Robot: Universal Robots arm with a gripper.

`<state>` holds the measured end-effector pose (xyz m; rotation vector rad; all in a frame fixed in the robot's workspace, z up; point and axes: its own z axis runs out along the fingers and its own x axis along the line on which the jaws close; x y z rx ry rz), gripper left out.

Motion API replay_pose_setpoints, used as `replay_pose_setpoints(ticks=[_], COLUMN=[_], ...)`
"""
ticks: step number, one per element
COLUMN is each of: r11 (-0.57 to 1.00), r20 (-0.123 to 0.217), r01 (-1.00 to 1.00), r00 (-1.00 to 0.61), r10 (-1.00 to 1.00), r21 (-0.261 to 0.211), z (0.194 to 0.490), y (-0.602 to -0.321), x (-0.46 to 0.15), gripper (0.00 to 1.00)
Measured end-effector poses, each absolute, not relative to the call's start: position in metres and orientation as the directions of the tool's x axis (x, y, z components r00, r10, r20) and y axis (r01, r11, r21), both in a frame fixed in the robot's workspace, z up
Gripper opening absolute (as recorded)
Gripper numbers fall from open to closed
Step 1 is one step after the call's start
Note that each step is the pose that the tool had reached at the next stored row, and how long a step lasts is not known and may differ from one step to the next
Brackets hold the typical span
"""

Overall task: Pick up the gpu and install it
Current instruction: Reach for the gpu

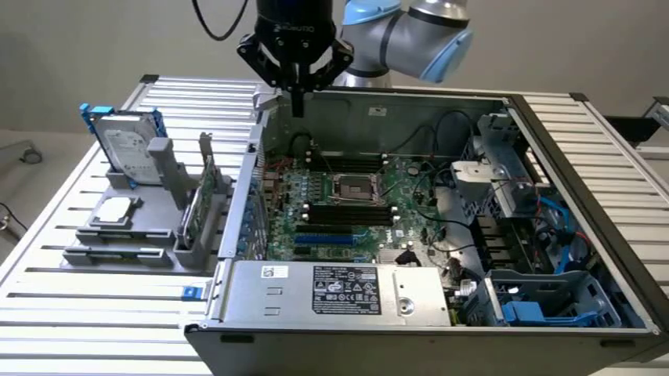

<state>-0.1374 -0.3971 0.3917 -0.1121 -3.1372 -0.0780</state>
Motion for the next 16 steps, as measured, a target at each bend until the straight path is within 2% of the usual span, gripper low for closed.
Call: replay_pose_setpoints(ticks=[16], r11=[0.996], r20=[0.004], r01=[0.071], r00=[-0.997], r10=[0.071], r21=[0.049], z=[0.372], y=[-0.393], x=[-0.210], gripper=[0.11])
